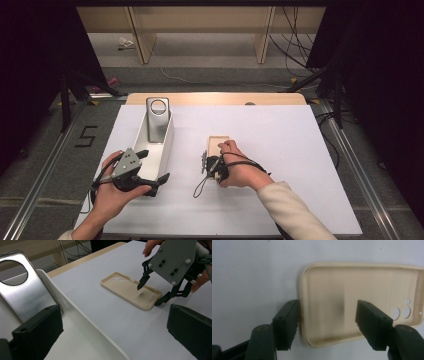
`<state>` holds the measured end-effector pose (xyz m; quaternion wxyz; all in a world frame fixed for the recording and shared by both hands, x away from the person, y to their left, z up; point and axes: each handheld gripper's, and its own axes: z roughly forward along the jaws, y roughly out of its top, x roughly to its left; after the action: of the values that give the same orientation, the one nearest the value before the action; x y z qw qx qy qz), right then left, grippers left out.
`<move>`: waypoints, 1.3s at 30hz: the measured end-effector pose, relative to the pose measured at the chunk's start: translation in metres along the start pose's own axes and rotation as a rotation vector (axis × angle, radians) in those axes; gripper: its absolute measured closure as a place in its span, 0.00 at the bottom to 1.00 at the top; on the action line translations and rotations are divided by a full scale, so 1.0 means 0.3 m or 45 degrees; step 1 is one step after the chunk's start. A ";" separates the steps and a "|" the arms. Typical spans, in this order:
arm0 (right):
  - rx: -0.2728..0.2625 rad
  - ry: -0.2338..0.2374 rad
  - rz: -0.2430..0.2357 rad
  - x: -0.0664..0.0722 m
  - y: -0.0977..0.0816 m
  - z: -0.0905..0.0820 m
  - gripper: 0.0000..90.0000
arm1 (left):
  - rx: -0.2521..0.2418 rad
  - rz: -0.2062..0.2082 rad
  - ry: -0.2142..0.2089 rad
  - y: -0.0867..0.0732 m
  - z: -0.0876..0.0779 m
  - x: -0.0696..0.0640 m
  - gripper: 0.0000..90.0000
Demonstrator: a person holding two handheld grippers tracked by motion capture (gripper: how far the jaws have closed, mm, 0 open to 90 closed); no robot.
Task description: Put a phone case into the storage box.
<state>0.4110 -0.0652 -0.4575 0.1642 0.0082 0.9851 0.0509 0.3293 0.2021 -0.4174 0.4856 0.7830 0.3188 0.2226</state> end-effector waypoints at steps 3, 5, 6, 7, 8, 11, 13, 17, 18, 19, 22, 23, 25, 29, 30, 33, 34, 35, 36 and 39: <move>0.012 0.003 -0.019 0.004 0.005 -0.001 0.43 | -0.003 -0.001 -0.003 0.001 0.000 -0.001 0.00; 0.003 0.020 -0.031 0.003 0.006 0.001 0.49 | -0.005 0.000 -0.004 0.001 0.000 -0.002 0.00; 0.013 0.031 -0.038 0.002 0.008 -0.001 0.50 | -0.004 0.000 -0.005 0.001 0.000 -0.002 0.00; 0.018 0.041 -0.036 0.003 0.009 -0.002 0.53 | -0.002 0.001 -0.005 0.001 0.000 -0.002 0.00; 0.010 0.048 -0.048 0.002 0.009 0.000 0.55 | -0.002 0.001 -0.005 0.001 0.000 -0.002 0.00; 0.020 0.076 -0.055 0.001 0.012 -0.003 0.62 | -0.002 0.003 -0.006 0.001 0.000 -0.003 0.00; 0.024 0.095 -0.061 -0.001 0.014 -0.002 0.65 | -0.001 0.004 -0.006 0.001 -0.001 -0.004 0.00; 0.029 0.114 -0.071 -0.006 0.018 0.000 0.68 | -0.003 0.008 -0.009 0.002 0.000 -0.006 0.00; 0.033 0.123 -0.066 -0.006 0.019 -0.001 0.70 | -0.002 0.008 -0.010 0.002 0.000 -0.006 0.00; 0.033 0.127 -0.068 -0.006 0.019 -0.001 0.70 | -0.002 0.008 -0.011 0.002 0.000 -0.006 0.01; 0.036 0.146 -0.067 -0.006 0.019 -0.001 0.74 | -0.002 0.008 -0.011 0.002 0.001 -0.006 0.01; 0.036 0.152 -0.067 -0.006 0.019 -0.001 0.76 | -0.002 0.008 -0.010 0.002 0.001 -0.006 0.01; 0.042 0.166 -0.073 -0.007 0.020 -0.001 0.79 | -0.002 0.008 -0.010 0.002 0.001 -0.006 0.01; 0.048 0.181 -0.092 -0.004 0.024 0.000 0.84 | -0.003 0.008 -0.012 0.002 0.001 -0.006 0.01; 0.047 0.183 -0.092 -0.004 0.024 0.000 0.84 | -0.003 0.008 -0.012 0.002 0.001 -0.006 0.01; 0.045 0.187 -0.094 -0.004 0.023 0.000 0.85 | -0.002 0.008 -0.012 0.001 0.001 -0.006 0.01; 0.044 0.188 -0.094 -0.003 0.023 0.000 0.86 | -0.003 0.008 -0.012 0.001 0.001 -0.006 0.01; 0.043 0.189 -0.095 -0.003 0.023 0.000 0.86 | -0.003 0.008 -0.013 0.001 0.001 -0.006 0.01; 0.043 0.190 -0.094 -0.003 0.022 -0.001 0.87 | -0.003 0.009 -0.013 0.002 0.001 -0.007 0.01; 0.047 0.189 -0.096 -0.003 0.023 -0.002 0.89 | -0.003 0.008 -0.014 0.001 0.002 -0.007 0.01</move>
<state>0.4115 -0.0584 -0.4559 0.0922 -0.0298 0.9949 0.0268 0.3283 0.2001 -0.4174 0.4876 0.7847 0.3132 0.2201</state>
